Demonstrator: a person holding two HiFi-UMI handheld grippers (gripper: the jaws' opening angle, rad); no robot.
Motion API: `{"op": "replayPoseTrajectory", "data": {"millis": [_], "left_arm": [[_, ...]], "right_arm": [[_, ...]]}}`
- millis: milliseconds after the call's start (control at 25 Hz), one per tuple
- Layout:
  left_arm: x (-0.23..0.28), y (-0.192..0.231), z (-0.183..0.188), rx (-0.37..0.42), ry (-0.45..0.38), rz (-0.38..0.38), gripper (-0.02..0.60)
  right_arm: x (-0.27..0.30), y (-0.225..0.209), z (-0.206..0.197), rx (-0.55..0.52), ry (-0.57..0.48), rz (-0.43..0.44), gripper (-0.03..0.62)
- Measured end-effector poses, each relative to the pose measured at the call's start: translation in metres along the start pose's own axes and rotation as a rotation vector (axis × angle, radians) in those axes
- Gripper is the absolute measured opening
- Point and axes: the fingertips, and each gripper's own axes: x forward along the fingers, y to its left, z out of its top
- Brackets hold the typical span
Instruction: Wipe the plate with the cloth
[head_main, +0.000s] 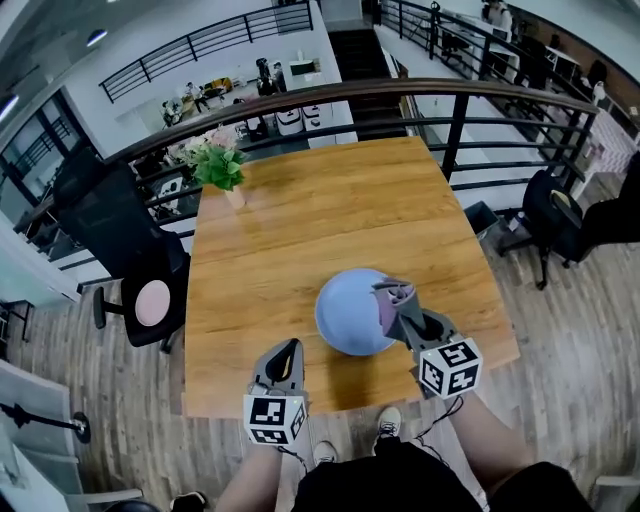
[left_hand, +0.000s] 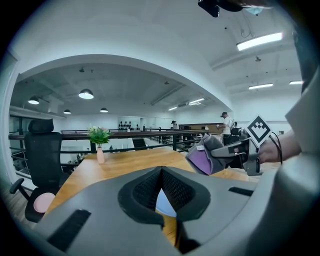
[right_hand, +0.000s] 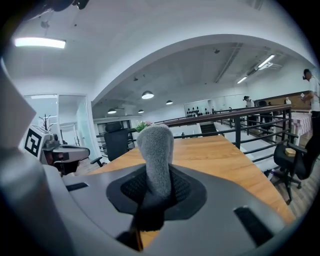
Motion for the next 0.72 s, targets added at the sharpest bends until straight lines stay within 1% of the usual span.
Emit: {"op": "replayPoseTrajectory", "data": {"millis": [200, 480, 720], "left_arm": [[-0.025, 0.016, -0.015, -0.004, 0.011, -0.092, 0.018], [-0.066, 0.021, -0.031, -0.02, 0.0, -0.247, 0.018], [-0.099, 0.018, -0.04, -0.023, -0.009, -0.328, 0.018]], "right_arm": [[-0.016, 0.041, -0.02, 0.03, 0.0, -0.074, 0.074], [-0.057, 0.106, -0.045, 0.055, -0.008, -0.184, 0.074], [-0.095, 0.152, -0.057, 0.06, -0.034, -0.259, 0.074]]}}
